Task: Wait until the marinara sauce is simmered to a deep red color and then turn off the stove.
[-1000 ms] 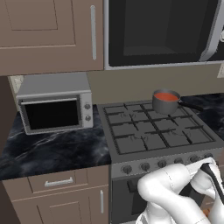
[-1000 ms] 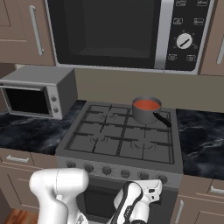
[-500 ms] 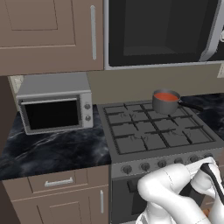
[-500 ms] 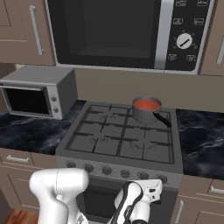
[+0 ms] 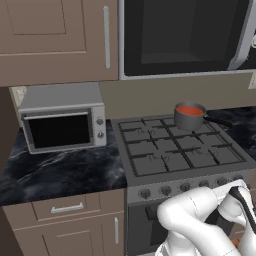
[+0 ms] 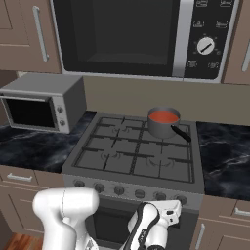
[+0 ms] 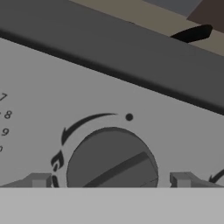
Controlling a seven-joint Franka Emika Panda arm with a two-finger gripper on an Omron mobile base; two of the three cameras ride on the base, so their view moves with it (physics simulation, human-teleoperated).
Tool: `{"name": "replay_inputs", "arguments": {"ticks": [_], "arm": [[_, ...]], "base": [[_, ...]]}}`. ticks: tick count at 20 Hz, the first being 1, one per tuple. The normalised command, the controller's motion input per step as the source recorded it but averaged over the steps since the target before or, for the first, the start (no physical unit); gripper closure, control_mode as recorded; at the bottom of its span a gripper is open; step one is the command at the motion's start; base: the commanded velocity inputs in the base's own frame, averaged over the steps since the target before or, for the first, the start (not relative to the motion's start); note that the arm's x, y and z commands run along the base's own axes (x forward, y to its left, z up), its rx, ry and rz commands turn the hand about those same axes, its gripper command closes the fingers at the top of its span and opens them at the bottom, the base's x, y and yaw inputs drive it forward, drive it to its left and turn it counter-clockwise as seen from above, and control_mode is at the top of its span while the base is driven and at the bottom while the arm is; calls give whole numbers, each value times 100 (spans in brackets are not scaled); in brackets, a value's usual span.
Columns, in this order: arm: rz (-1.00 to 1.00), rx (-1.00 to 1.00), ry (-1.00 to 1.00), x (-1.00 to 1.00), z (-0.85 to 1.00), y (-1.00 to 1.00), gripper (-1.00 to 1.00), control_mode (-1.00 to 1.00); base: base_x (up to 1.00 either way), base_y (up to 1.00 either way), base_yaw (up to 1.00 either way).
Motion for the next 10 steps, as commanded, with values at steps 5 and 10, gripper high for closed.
{"name": "replay_inputs", "arguments": {"ticks": [5,10], "arm": [[0,0,0,0,0,0,-100,-100],[0,0,0,0,0,0,100,-100]], "base": [[0,0,0],[0,0,0]]}}
